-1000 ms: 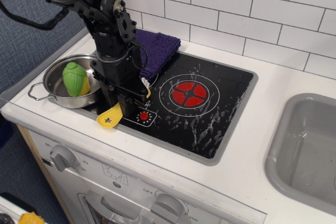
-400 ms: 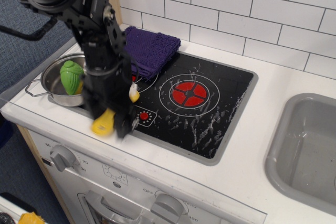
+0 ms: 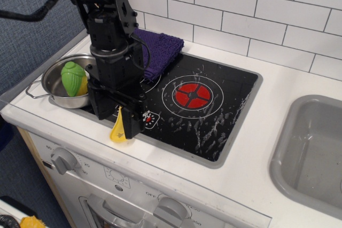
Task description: Move the brush to the middle bottom between burners
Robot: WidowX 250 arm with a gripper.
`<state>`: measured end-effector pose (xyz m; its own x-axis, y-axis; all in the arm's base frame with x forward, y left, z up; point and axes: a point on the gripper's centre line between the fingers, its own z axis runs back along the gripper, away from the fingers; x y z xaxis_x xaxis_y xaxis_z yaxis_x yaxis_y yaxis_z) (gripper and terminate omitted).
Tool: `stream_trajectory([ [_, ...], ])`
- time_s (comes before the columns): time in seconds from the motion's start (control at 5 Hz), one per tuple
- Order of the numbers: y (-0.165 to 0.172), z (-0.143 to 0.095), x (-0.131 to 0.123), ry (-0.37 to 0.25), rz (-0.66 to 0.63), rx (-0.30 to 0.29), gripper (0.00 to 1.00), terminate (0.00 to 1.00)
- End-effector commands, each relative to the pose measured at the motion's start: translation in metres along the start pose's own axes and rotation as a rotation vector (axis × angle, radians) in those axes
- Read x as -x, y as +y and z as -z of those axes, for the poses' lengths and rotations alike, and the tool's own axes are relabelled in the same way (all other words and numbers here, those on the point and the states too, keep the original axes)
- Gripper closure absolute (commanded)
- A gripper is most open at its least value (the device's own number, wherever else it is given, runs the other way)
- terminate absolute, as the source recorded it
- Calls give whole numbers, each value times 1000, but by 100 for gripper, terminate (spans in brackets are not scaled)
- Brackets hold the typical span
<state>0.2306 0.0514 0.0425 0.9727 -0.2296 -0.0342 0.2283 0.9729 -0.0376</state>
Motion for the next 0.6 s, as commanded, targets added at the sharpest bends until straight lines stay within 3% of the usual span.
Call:
stream_trajectory([
  [0.0,3,-12,-4,-35,10,-46,0,0],
  [0.2,3,-12,-4,-35,10,-46,0,0],
  [0.4,3,-12,-4,-35,10,-46,0,100],
])
